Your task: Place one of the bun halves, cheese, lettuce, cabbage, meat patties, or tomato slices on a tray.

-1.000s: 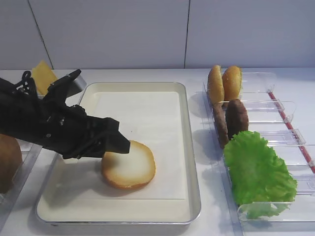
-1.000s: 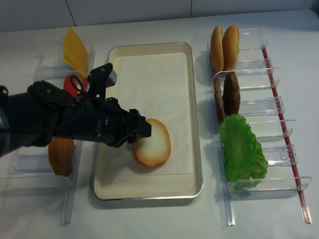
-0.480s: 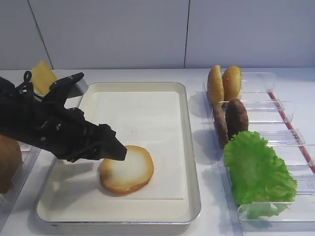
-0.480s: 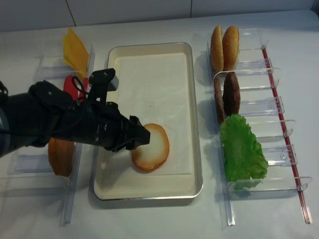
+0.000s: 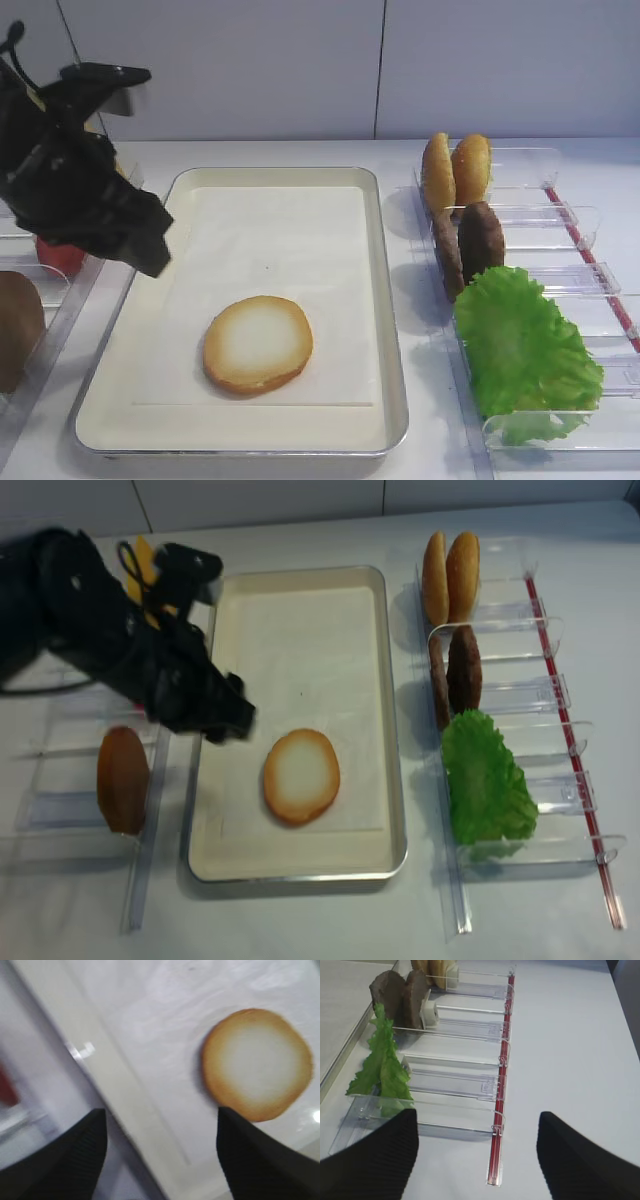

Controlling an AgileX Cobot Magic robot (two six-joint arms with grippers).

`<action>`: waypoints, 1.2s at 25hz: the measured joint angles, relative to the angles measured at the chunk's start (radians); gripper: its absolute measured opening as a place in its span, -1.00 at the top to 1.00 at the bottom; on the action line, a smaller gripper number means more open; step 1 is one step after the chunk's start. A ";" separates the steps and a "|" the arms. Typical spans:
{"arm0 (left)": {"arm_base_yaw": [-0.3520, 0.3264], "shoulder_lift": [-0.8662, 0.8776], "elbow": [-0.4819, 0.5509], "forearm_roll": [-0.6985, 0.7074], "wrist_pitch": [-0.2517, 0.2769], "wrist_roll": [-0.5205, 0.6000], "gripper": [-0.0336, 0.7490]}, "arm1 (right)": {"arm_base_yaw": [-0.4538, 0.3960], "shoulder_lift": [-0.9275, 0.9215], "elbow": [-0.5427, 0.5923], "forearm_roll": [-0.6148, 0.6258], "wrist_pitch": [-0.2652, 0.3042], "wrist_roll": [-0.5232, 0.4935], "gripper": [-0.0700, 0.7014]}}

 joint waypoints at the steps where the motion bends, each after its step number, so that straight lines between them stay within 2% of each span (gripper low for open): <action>1: 0.000 -0.008 -0.023 0.094 0.041 -0.065 -0.25 | 0.000 0.000 0.000 0.000 0.000 0.000 -0.53; 3: 0.000 -0.028 -0.064 0.250 0.101 -0.158 -0.24 | 0.000 0.000 0.000 0.000 0.000 0.000 -0.53; 6: 0.000 -0.077 -0.089 0.369 0.137 -0.248 -0.23 | 0.000 0.000 0.000 0.000 0.000 0.000 -0.53; 8: 0.000 -0.121 -0.089 0.378 0.163 -0.271 -0.23 | 0.000 0.000 0.000 0.000 0.000 0.000 -0.53; 14: 0.000 -0.282 -0.089 0.368 0.295 -0.279 -0.23 | 0.000 0.000 0.000 0.000 0.000 0.000 -0.53; 21: 0.000 -0.598 -0.031 0.367 0.334 -0.285 -0.22 | 0.000 0.000 0.000 0.000 0.000 0.000 -0.53; 30: 0.000 -1.005 0.145 0.364 0.357 -0.286 -0.22 | 0.000 0.000 0.000 0.000 0.000 0.000 -0.53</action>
